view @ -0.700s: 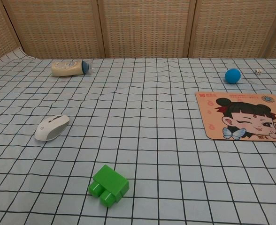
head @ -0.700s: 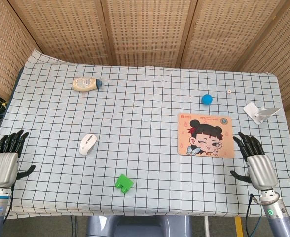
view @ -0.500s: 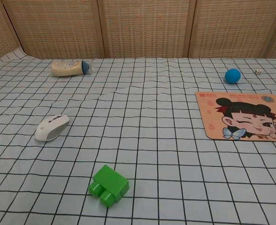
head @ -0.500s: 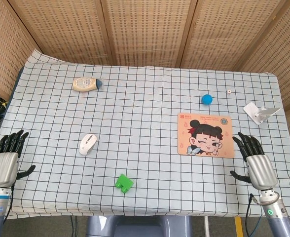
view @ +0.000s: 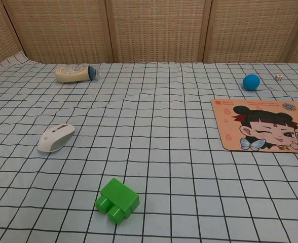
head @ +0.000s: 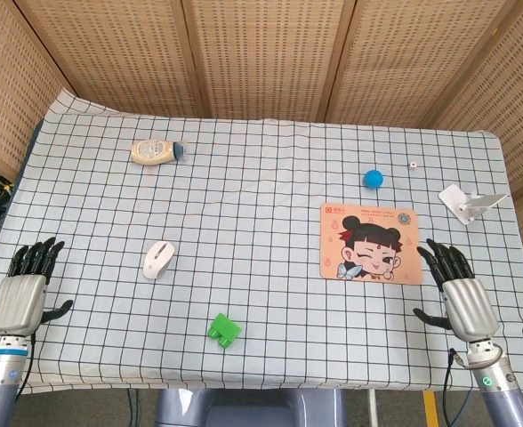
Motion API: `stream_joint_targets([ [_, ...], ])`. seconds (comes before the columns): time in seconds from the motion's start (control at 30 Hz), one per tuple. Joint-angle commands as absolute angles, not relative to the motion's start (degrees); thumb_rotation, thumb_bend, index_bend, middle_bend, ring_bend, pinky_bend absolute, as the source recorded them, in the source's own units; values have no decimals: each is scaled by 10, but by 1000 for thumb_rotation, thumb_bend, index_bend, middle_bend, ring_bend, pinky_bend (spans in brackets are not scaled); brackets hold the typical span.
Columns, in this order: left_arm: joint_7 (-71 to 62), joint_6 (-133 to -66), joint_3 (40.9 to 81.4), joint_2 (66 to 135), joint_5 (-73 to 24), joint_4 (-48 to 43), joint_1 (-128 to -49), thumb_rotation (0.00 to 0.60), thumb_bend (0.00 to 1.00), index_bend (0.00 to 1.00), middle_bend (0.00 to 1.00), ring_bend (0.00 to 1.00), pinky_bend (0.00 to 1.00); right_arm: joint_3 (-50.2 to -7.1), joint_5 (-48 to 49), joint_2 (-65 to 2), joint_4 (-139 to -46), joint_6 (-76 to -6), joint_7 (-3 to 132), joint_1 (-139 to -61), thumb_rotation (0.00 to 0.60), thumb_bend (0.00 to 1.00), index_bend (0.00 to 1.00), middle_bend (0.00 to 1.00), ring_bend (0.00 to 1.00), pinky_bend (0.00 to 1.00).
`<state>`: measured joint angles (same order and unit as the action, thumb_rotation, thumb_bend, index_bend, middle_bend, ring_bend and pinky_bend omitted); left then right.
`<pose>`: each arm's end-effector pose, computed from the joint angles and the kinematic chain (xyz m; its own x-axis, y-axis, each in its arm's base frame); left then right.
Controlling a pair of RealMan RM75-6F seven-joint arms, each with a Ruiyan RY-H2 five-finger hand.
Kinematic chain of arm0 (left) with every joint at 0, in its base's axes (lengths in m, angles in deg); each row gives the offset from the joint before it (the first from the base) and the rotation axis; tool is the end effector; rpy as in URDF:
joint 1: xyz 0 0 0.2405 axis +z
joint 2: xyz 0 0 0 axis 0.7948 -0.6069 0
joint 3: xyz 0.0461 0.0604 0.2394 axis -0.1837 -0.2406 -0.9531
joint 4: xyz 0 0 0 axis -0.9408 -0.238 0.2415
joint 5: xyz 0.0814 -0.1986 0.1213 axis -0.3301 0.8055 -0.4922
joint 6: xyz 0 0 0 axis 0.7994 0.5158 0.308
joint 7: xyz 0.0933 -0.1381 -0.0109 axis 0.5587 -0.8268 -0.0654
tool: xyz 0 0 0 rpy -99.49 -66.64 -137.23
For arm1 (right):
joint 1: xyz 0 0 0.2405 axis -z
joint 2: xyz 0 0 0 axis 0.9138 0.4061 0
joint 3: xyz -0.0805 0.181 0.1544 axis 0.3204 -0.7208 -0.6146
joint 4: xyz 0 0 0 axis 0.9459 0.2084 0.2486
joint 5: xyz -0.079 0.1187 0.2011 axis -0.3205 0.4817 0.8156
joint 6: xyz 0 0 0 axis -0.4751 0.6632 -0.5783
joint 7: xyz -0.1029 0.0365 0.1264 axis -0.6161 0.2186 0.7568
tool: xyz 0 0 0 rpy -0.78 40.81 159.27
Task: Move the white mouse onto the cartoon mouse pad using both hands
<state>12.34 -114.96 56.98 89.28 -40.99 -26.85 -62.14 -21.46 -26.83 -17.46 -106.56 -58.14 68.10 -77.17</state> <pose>-0.2877 0.2308 0.0670 0.4581 0.0835 0.8849 0.8873 0.0155 -0.4609 -0.2931 -0.2407 0.0849 0.3017 -0.0410 0.9525 -0.9414 -0.1710 0.2908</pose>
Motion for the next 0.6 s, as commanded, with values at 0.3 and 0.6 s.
stream_joint_targets([
  [0.3, 171, -1094, 613, 896, -371, -240, -680, 600, 133, 0, 0, 0, 0, -220, -256, -168, -1060, -572, 710, -776, 600, 141, 0, 0, 0, 0],
  [0.6, 224, -1046, 623, 931, -338, -229, -730, 600, 133, 0, 0, 0, 0, -224, -246, -166, -1055, -565, 725, -778, 600, 141, 0, 0, 0, 0],
])
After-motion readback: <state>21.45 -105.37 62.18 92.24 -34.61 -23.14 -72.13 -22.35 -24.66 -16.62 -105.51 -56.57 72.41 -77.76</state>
